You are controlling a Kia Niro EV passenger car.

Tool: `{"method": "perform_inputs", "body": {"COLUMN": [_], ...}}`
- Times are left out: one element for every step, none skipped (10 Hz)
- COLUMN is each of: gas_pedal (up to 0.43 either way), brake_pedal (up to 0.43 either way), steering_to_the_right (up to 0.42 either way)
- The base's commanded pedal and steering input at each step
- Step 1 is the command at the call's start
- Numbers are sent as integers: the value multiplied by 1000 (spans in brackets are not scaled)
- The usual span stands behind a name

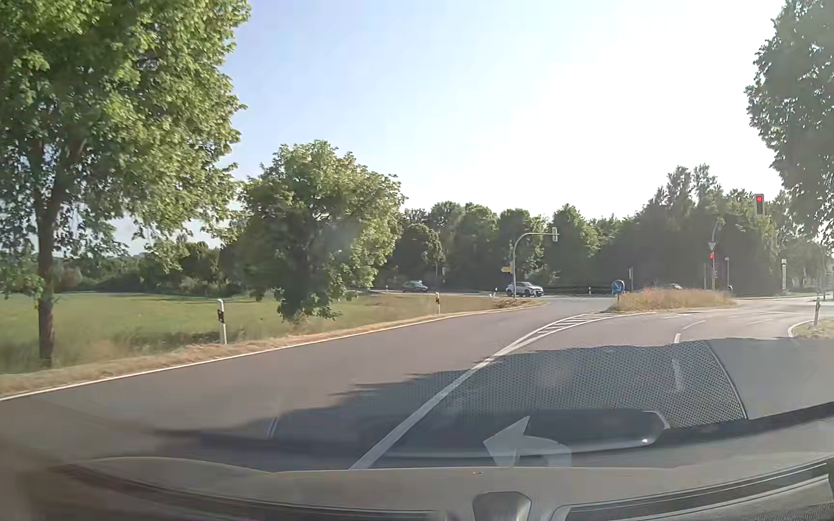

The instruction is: Follow the waypoints while adhering to traffic rules and regulations

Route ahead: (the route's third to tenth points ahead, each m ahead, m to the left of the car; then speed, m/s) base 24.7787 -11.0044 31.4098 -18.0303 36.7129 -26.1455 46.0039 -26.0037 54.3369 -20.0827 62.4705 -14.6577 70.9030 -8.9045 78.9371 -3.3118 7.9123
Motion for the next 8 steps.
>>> {"method": "perform_inputs", "body": {"gas_pedal": [0, 0, 0, 0, 0, 0, 0, 0], "brake_pedal": [6, 6, 6, 6, 6, 6, 6, 6], "steering_to_the_right": [117, 117, 117, 118, 124, 130, 132, 132]}}
